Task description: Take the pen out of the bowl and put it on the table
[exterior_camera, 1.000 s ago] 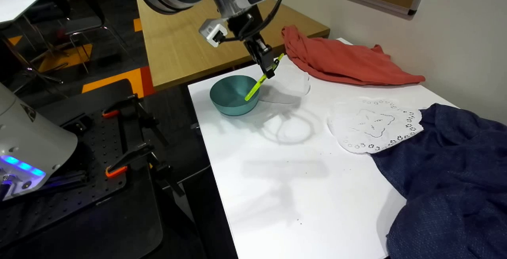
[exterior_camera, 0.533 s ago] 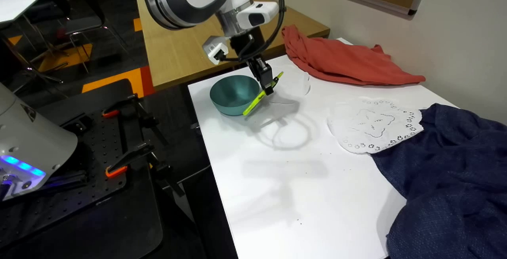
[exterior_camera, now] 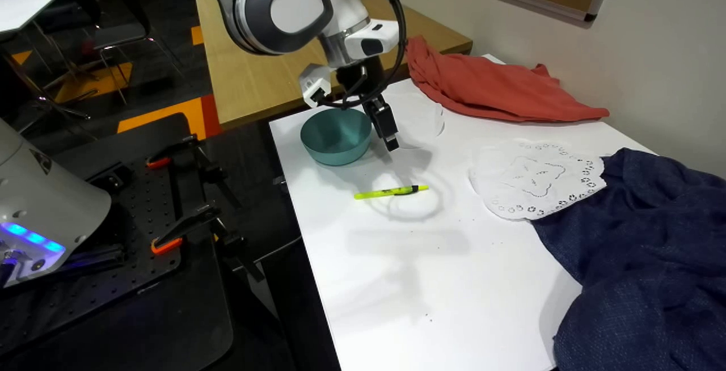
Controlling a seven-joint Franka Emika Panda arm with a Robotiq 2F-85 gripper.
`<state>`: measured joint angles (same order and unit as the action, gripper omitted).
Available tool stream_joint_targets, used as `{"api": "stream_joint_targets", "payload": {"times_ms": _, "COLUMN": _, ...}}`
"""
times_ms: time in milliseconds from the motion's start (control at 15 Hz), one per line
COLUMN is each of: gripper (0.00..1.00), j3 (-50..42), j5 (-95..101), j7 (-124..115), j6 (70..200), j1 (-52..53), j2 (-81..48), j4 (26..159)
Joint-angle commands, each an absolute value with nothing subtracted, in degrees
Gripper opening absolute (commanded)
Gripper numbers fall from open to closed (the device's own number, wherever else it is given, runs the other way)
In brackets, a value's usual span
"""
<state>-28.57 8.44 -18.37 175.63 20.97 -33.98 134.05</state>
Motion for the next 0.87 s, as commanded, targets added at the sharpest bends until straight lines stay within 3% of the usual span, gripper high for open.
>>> {"api": "stream_joint_targets", "payload": {"times_ms": 0, "gripper": 0.93, "j3": -28.7, "j5": 6.6, "j7": -17.5, "j6": 178.0, "j1": 21.3, "j2": -34.1, "j4": 134.3}}
{"api": "stream_joint_targets", "payload": {"times_ms": 133, "gripper": 1.00, "j3": -29.1, "j5": 6.2, "j7": -17.5, "j6": 178.6, "j1": 21.9, "j2": -33.9, "j4": 134.5}}
{"api": "stream_joint_targets", "payload": {"times_ms": 800, "gripper": 1.00, "j3": -28.6, "j5": 5.3, "j7": -16.7, "j6": 177.6, "j1": 21.9, "j2": -34.2, "j4": 133.9}}
